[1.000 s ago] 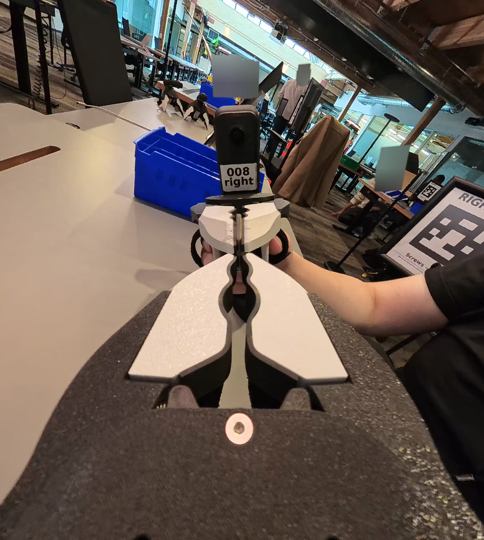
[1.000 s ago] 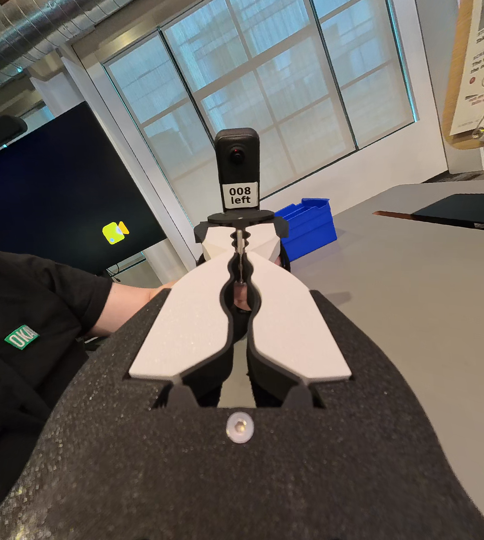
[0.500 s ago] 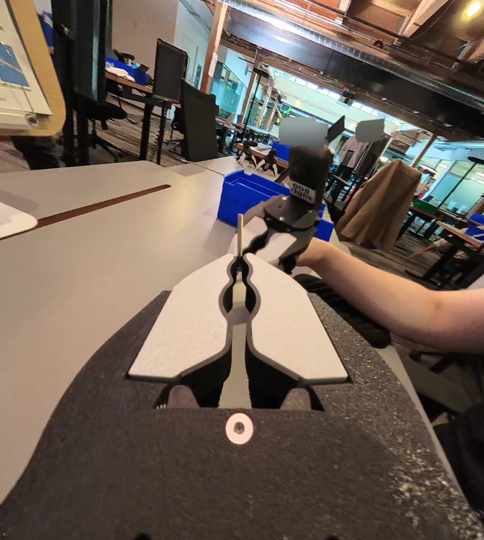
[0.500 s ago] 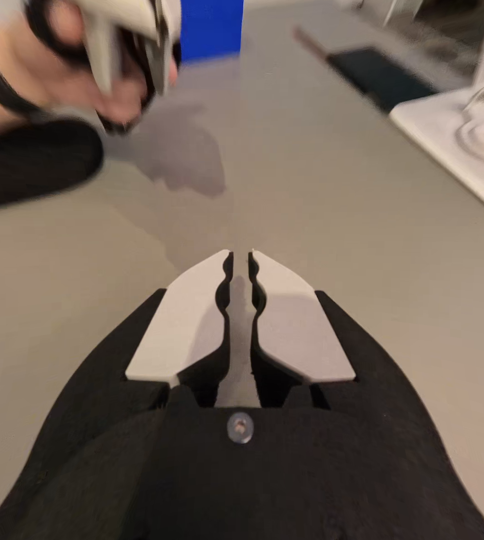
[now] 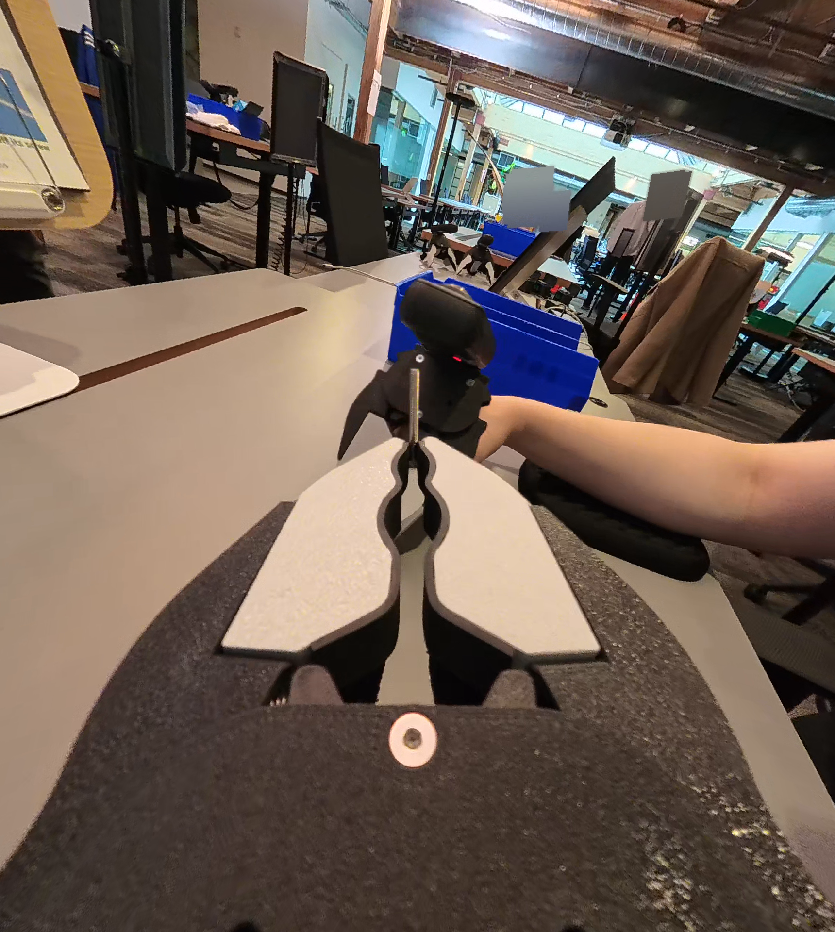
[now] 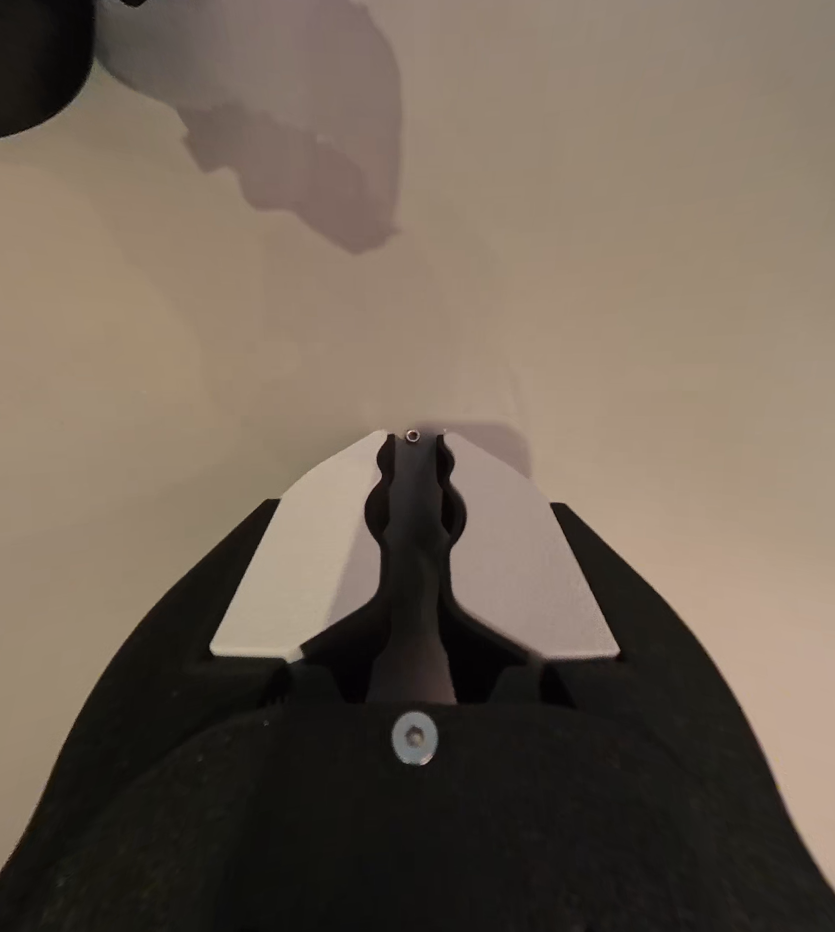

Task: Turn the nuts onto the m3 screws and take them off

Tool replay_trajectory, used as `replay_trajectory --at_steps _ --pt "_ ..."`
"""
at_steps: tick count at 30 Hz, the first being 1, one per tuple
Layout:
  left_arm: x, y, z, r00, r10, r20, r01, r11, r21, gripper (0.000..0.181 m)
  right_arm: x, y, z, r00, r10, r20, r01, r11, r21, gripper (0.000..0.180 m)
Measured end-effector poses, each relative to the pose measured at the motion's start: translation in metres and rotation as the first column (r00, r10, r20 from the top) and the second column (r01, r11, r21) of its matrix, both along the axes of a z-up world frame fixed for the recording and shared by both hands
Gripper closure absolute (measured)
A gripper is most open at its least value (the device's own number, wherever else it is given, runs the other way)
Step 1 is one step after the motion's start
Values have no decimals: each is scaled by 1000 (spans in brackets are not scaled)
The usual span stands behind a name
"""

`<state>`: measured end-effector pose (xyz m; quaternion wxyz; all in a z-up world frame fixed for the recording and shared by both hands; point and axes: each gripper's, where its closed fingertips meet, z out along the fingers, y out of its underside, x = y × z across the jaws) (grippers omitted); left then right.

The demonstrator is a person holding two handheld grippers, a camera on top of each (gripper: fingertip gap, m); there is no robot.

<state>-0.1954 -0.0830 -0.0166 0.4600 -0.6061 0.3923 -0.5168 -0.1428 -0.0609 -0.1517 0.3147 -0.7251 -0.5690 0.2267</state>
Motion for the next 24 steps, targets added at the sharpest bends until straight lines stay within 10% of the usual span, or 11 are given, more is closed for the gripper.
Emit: replay_trajectory --at_steps 24 --pt "-7 13 -26 985 70 -159 -64 997 45 179 -4 -14 -2 996 83 19 -84 996 11 175"
